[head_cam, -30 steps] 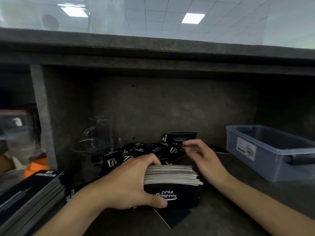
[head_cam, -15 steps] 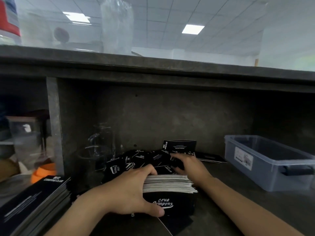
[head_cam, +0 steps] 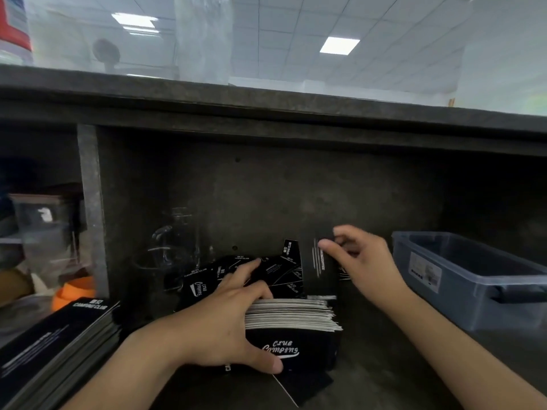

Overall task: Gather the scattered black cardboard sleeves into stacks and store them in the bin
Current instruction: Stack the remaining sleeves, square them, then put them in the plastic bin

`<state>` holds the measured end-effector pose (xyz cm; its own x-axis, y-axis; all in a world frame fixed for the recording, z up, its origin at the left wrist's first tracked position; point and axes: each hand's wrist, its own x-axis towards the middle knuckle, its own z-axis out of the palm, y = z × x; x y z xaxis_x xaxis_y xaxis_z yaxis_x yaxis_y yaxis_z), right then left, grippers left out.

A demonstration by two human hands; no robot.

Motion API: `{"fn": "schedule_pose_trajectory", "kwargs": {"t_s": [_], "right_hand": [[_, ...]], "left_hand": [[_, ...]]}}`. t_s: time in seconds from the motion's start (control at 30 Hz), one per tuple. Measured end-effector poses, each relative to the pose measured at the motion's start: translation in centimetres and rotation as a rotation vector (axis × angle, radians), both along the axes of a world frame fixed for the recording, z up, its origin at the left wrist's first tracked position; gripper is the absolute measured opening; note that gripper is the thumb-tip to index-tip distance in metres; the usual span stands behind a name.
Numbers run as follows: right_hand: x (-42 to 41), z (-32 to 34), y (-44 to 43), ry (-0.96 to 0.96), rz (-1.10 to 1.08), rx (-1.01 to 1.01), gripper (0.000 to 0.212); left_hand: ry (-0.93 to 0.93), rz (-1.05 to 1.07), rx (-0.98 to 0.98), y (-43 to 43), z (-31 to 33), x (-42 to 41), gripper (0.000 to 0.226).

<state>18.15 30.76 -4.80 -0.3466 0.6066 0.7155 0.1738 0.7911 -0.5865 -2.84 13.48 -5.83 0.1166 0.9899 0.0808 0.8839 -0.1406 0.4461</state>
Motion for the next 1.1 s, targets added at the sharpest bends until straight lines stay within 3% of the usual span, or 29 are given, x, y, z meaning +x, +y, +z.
{"fn": "schedule_pose_trajectory", "kwargs": {"t_s": [0.1, 0.17, 0.2, 0.27, 0.37, 0.47, 0.6, 0.77, 0.83, 1.0, 1.1], "right_hand": [[-0.7, -0.9, -0.7, -0.171, 0.163, -0.059, 0.014], [-1.6, -2.0, -1.2, -0.3, 0.243, -0.119, 0.027], [-2.0, -2.3, -1.6, -0.303, 0.258, -0.127, 0.033], [-2.5, -2.2, -2.1, -0.161, 0.291, -0.226, 0.046], [-2.8, -1.5, -2.6, 0.097, 0.419, -0.593, 0.065], [-2.9, -1.2, -2.6, 0.217, 0.412, -0.739, 0.063], [-3.1, -2.1, -2.6, 0.006, 0.214, -0.404, 0.048], [-3.1, -2.1, -2.6, -0.122, 0.257, -0.43, 0.029], [-2.7, -1.7, -2.6, -0.191, 0.227, -0.515, 0.033], [-2.5, -1.9, -2.9, -0.387, 0.088, -0.587, 0.085], [-2.6, -1.9, -3.0, -0.36, 0.254, -0.74, 0.071]], "left_hand": [[0.001, 0.044, -0.029, -0.2, 0.4, 0.3, 0.087], [-0.005, 0.09, -0.046, -0.2, 0.5, 0.5, 0.129], [-0.018, 0.102, -0.053, -0.3, 0.6, 0.6, 0.144], [-0.037, 0.09, -0.042, -0.4, 0.6, 0.7, 0.154], [-0.043, 0.064, -0.02, -0.5, 0.7, 0.9, 0.152], [-0.053, 0.073, 0.012, -0.4, 0.8, 1.1, 0.151], [-0.058, 0.091, 0.039, -0.3, 0.6, 1.3, 0.155], [-0.043, 0.131, 0.016, -0.3, 0.7, 1.4, 0.157], [-0.039, 0.136, 0.019, -0.4, 0.8, 1.5, 0.157], [0.009, 0.114, 0.052, -0.2, 0.5, 1.2, 0.153], [0.074, 0.059, 0.083, -0.1, 0.3, 0.7, 0.115]]}}
